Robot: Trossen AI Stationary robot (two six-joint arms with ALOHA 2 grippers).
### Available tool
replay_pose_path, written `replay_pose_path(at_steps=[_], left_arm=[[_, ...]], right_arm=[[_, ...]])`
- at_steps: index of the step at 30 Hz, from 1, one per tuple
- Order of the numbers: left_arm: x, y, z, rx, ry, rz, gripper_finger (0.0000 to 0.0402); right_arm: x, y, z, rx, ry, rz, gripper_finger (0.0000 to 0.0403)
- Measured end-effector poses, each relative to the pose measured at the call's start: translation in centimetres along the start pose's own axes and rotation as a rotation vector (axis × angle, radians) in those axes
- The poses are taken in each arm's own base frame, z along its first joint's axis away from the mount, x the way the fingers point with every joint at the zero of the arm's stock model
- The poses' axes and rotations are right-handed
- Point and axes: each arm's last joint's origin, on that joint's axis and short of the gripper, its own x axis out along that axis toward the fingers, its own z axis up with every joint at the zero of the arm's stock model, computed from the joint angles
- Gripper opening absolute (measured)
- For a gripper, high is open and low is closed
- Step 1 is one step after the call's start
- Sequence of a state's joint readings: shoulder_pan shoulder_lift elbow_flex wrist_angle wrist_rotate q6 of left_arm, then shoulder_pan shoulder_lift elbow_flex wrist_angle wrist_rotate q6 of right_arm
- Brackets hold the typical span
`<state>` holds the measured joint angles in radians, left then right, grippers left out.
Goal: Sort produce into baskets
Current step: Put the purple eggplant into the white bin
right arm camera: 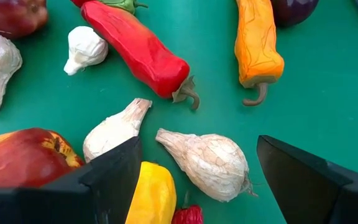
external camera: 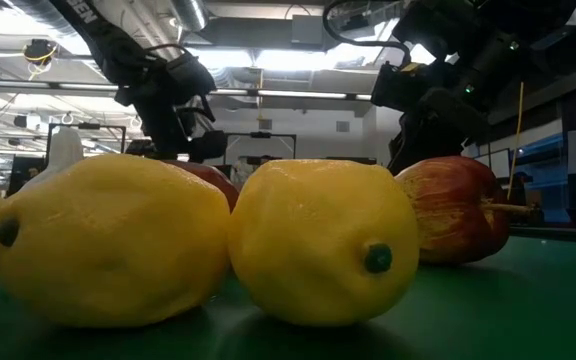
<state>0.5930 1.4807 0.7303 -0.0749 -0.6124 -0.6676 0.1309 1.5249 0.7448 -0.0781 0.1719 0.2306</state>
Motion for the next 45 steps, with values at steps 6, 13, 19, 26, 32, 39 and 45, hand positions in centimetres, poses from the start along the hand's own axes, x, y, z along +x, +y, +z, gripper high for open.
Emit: replay_pose_path(at_steps=[6, 13, 19, 26, 32, 39, 45], left_arm=[[0.0, 0.0, 0.0, 0.028, 0.003, 0.001, 0.0218], [-0.5, -0.5, 0.2, 0.064, -0.012, -0.06, 0.0262], [-3.4, -1.6, 1.0, 0.174, -0.089, -0.189, 0.0262], [-8.7, -3.1, 0.6, 0.397, -0.167, -0.415, 0.0261], [-11.9, -4.9, -1.7, 0.578, -0.119, -0.704, 0.0262], [-12.9, -6.2, -4.0, 0.701, -0.104, -0.775, 0.0262], [-12.8, -7.0, -5.7, 0.784, -0.062, -0.829, 0.0262]], right_arm=[[0.0, 0.0, 0.0, 0.0, 0.0, 0.0, 0.0317], [0.0, 0.0, 0.0, 0.0, 0.0, 0.0, 0.0317], [0.0, 0.0, 0.0, 0.0, -0.002, 0.001, 0.0317], [0.0, 0.0, 0.0, 0.001, -0.003, 0.001, 0.0317], [0.0, 0.0, 0.1, 0.001, -0.006, 0.002, 0.0317], [0.0, 0.0, 0.1, 0.003, -0.009, 0.003, 0.0317], [0.0, 0.0, 0.1, 0.026, -0.009, 0.003, 0.0317]])
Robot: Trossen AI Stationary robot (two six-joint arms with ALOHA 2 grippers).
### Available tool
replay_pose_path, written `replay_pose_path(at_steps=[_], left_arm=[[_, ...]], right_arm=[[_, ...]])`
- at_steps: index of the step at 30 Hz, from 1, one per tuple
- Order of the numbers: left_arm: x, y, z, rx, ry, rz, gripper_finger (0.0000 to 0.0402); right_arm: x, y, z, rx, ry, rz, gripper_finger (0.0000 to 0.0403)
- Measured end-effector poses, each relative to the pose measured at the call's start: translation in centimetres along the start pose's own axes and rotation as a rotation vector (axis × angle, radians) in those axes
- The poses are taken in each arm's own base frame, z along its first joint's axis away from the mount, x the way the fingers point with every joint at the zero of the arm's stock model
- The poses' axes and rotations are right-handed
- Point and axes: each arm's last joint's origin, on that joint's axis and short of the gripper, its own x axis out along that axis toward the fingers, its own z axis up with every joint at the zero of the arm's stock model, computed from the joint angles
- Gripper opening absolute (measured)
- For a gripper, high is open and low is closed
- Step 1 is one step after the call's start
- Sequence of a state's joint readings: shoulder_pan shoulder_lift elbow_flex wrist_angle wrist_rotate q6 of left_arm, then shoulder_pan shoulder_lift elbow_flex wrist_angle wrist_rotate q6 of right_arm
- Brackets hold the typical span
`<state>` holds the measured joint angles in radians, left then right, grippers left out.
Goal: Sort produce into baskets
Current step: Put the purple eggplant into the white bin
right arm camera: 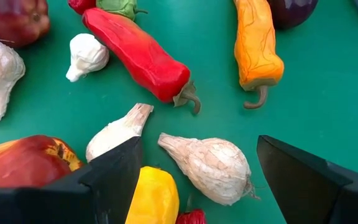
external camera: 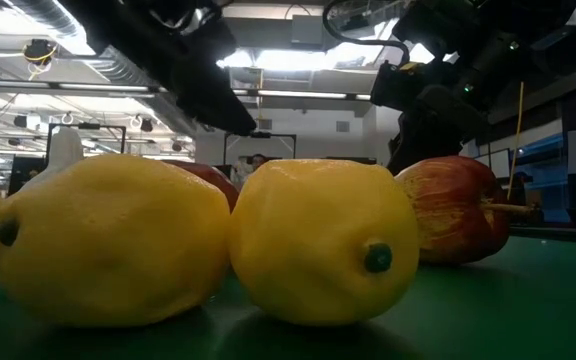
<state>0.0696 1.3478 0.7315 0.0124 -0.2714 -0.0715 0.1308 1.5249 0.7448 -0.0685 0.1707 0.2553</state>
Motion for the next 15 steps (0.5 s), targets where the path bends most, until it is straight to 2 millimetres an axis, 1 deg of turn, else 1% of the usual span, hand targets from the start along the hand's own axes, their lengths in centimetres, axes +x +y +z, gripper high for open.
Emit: replay_pose_path(at_steps=[8, 15], left_arm=[[2.1, -0.2, -1.4, 0.014, 0.092, -0.033, 0.0262], [3.1, 0.2, -2.2, 0.033, 0.138, -0.017, 0.0263]], right_arm=[[0.0, 0.0, 0.0, 0.001, 0.001, 0.0, 0.0317], [0.0, 0.0, 0.0, 0.001, 0.001, 0.0, 0.0317]])
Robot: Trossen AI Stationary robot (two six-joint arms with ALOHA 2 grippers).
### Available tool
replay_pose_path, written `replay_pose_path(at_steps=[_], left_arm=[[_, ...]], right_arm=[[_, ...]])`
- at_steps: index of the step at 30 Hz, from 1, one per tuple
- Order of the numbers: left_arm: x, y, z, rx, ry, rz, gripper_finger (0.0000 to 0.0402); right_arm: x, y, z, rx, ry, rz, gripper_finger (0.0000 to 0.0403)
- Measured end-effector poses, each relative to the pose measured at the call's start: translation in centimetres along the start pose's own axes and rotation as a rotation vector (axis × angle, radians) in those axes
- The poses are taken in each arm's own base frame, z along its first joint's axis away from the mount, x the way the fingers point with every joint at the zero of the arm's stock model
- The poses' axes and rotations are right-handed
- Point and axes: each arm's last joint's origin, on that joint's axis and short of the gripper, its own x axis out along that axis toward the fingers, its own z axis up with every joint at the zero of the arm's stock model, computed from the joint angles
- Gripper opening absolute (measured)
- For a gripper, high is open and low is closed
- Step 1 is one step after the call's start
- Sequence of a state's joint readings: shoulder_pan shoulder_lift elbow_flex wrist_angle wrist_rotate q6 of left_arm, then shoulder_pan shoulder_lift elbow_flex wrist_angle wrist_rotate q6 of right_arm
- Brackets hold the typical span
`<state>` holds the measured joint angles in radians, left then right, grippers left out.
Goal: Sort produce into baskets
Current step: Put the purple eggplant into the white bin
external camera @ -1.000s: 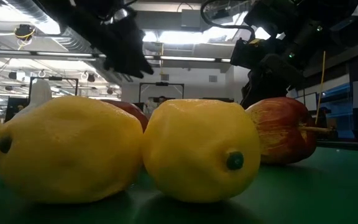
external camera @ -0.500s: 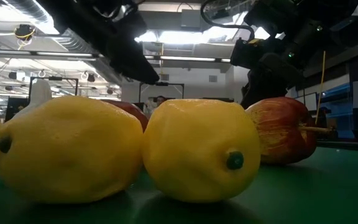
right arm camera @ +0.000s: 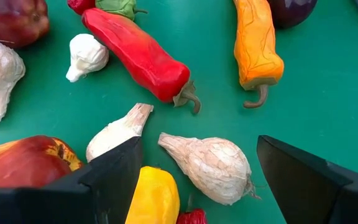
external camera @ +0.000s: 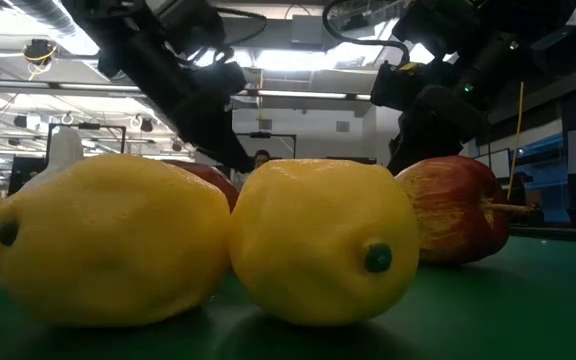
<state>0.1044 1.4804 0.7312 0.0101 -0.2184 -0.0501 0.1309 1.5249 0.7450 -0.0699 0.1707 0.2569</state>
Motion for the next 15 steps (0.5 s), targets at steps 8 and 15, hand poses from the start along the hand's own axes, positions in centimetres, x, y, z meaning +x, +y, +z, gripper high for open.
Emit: replay_pose_path(at_steps=[8, 15], left_arm=[[1.9, 1.3, -1.1, 0.003, 0.077, 0.044, 0.0263], [3.7, 2.3, -2.5, -0.019, 0.158, 0.057, 0.0263]], right_arm=[[0.0, 0.0, -0.1, -0.002, 0.006, -0.002, 0.0317], [0.0, 0.0, -0.1, -0.001, 0.006, -0.002, 0.0317]])
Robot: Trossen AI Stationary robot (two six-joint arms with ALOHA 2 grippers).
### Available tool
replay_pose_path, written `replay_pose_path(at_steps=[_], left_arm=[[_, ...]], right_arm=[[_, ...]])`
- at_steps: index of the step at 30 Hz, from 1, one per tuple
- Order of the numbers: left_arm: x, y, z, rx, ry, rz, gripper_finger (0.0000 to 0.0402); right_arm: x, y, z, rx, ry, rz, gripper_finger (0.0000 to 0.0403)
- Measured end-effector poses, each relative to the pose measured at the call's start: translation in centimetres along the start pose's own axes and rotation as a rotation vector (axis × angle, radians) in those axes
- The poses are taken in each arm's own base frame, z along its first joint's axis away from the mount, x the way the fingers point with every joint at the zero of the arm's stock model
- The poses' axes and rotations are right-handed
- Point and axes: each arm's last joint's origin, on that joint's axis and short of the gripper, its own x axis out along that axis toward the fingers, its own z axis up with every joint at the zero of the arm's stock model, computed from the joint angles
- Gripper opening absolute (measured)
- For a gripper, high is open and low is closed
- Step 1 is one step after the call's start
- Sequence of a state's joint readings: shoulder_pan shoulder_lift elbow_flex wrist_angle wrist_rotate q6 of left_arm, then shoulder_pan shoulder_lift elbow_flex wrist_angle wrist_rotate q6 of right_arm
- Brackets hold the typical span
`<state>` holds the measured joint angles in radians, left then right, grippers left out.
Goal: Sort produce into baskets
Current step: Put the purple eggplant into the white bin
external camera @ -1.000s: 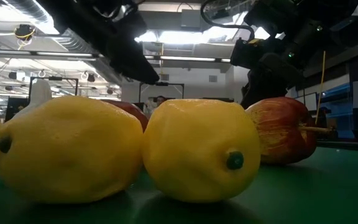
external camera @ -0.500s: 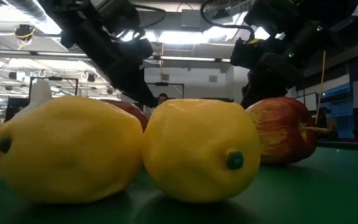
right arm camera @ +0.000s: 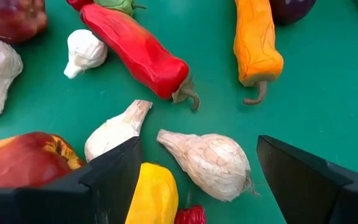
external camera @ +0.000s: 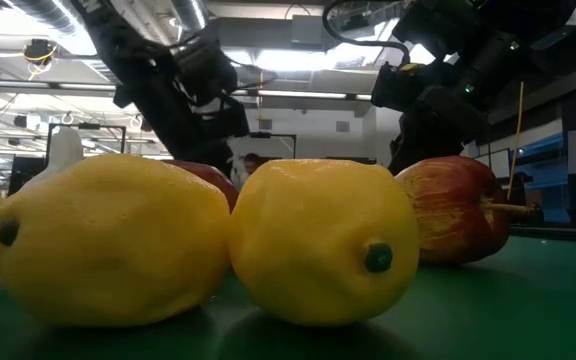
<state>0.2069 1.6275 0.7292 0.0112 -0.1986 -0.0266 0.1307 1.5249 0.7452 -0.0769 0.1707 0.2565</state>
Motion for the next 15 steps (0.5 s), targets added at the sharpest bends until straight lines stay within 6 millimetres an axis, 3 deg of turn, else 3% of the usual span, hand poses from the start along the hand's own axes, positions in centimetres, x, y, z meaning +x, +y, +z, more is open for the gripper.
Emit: replay_pose_path(at_steps=[8, 15], left_arm=[[1.21, -0.04, -0.81, -0.008, 0.056, -0.051, 0.0259], [1.18, -0.11, -1.1, -0.038, 0.086, -0.057, 0.0206]], right_arm=[[0.0, 0.0, -0.01, 0.0, 0.001, 0.0, 0.0317], [0.0, 0.0, 0.0, 0.0, 0.0, 0.0, 0.0317]])
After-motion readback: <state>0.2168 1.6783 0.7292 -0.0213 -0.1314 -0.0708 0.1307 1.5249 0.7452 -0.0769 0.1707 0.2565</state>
